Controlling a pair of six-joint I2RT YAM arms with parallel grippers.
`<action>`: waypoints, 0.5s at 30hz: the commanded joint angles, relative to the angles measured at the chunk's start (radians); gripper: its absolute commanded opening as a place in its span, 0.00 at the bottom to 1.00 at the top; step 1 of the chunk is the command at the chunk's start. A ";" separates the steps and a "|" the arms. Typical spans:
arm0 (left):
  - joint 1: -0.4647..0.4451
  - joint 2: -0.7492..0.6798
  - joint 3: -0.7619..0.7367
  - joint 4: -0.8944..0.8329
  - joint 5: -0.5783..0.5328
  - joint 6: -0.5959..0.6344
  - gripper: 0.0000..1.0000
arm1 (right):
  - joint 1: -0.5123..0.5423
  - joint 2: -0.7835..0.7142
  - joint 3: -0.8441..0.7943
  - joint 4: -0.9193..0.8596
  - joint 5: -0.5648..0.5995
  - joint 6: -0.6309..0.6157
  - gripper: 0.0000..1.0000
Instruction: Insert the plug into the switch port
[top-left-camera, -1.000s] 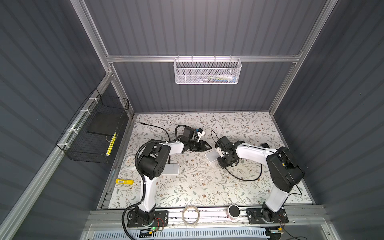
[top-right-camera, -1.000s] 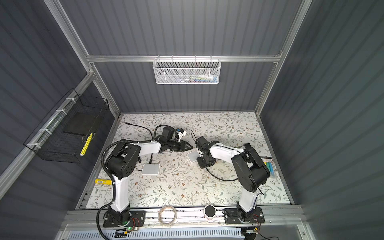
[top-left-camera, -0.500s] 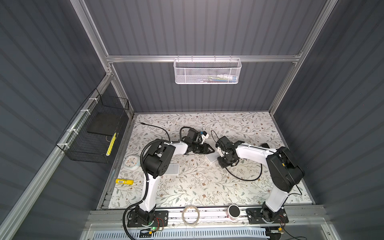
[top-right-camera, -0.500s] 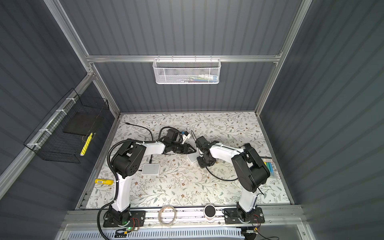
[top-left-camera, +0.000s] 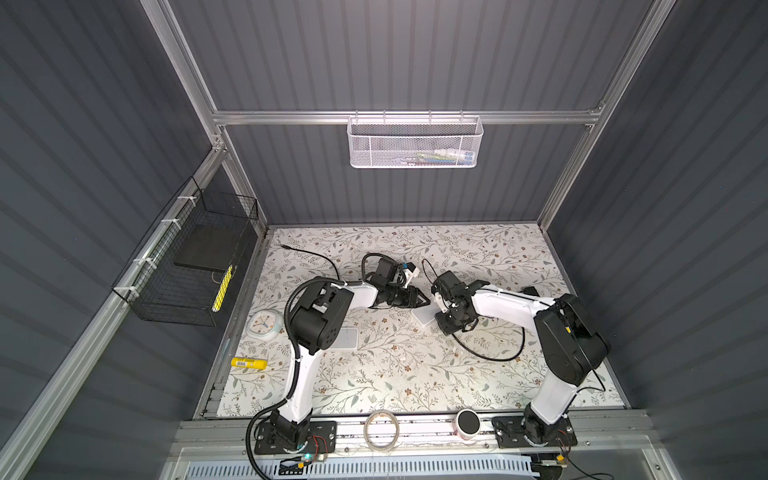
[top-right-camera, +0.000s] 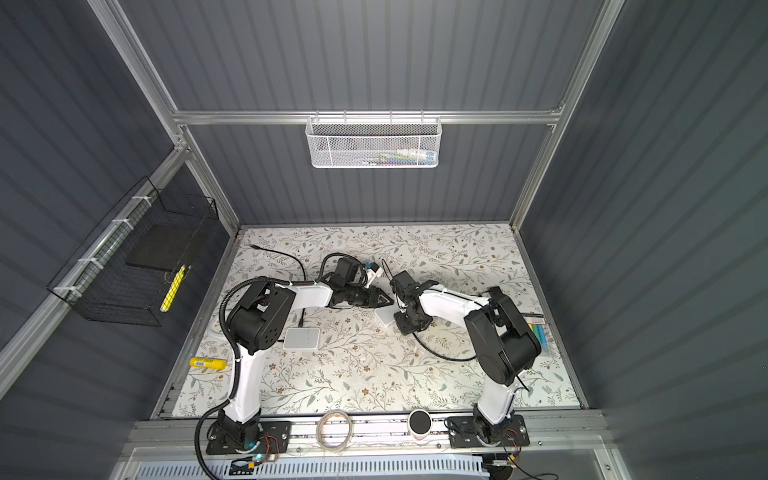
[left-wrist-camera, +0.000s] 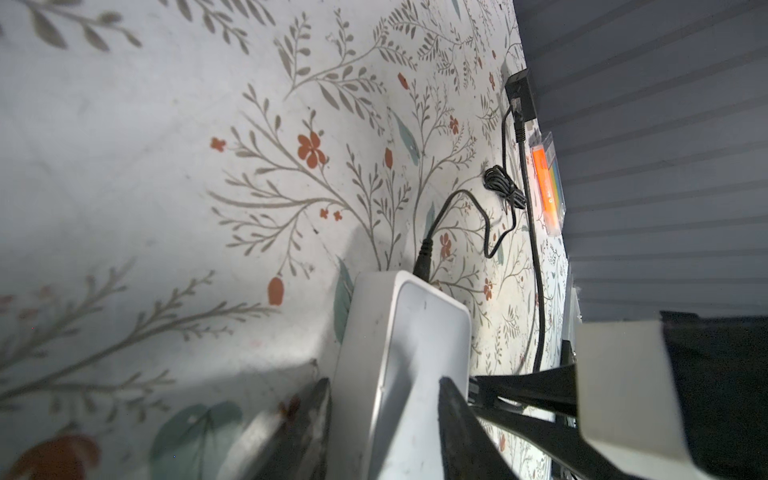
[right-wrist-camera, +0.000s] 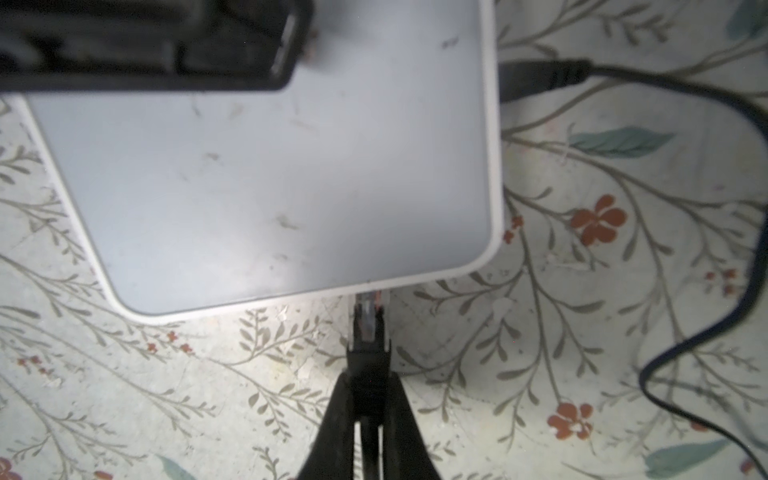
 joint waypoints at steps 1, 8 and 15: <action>-0.019 0.037 0.022 -0.038 0.026 0.021 0.43 | 0.018 -0.019 0.032 0.005 0.028 -0.012 0.00; -0.023 0.045 0.028 -0.045 0.030 0.026 0.42 | 0.055 -0.012 0.047 0.027 0.082 -0.003 0.00; -0.028 0.049 0.022 -0.040 0.035 0.023 0.40 | 0.059 -0.026 0.012 0.096 0.128 0.012 0.00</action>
